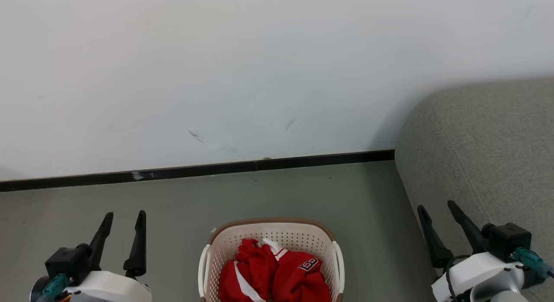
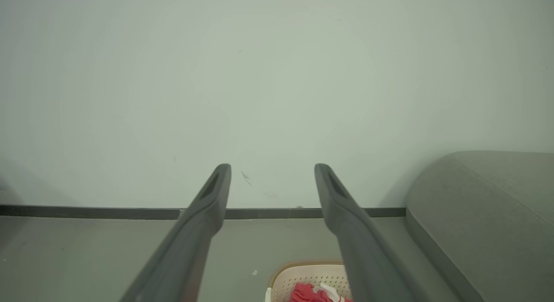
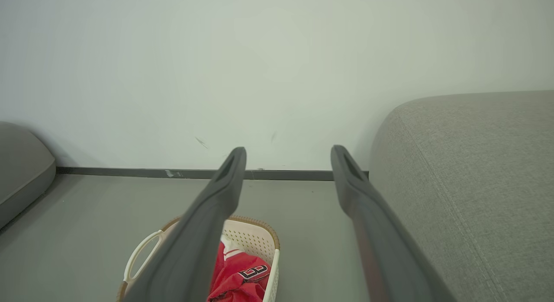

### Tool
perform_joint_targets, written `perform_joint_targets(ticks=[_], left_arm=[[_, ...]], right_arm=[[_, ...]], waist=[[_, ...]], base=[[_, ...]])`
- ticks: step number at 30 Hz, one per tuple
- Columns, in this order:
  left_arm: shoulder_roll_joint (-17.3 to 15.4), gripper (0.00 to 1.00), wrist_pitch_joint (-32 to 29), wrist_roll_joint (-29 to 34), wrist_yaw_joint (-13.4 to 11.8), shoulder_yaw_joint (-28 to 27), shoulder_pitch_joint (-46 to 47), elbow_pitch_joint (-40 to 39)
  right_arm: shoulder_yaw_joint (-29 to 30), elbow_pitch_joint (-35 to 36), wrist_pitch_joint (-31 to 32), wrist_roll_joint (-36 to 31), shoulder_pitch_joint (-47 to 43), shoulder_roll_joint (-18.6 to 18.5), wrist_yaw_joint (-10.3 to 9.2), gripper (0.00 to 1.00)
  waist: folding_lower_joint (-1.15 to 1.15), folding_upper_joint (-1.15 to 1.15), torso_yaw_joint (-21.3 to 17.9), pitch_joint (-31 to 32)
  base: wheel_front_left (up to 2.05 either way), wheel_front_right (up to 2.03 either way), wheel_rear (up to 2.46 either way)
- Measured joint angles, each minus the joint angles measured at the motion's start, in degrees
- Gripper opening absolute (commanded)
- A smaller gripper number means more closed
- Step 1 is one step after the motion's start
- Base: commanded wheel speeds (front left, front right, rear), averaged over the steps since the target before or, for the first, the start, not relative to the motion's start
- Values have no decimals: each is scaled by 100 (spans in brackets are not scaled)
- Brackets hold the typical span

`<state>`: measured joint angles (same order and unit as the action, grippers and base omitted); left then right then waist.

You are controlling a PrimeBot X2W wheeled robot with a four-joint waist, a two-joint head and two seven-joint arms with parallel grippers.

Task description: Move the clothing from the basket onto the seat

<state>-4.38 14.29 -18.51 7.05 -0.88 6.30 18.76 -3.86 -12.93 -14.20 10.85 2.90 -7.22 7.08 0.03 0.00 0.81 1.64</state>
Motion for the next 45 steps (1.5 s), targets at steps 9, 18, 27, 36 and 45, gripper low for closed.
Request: perform_joint_targets(ticks=[9,18,27,36,45], left_arm=[[76,100,0,33,18,-54,-28,24],[115,100,0,49,19,-43,-30,87],[151,100,0,49,23,122,-86,227],[174,100,0,48,23,399,-83,288],[179,100,0,40,23,523,54,279]], right_arm=[[0,3,0,-38,-6,63,0,100],[60,4,0,-38,-10,119,0,100],[130,42,0,-96,-66,170,0,100],[237,126,0,-98,-198,225,0,100],[230,186,0,-98,-204,302,0,100]], waist=[[0,0,-33,-31],[-1,0,-104,-92],[-1,0,-203,-209],[-1,0,-324,-427],[-1,0,-441,-714]], base=[[0,0,0],[0,0,0],[0,0,0],[0,0,0],[0,0,0]])
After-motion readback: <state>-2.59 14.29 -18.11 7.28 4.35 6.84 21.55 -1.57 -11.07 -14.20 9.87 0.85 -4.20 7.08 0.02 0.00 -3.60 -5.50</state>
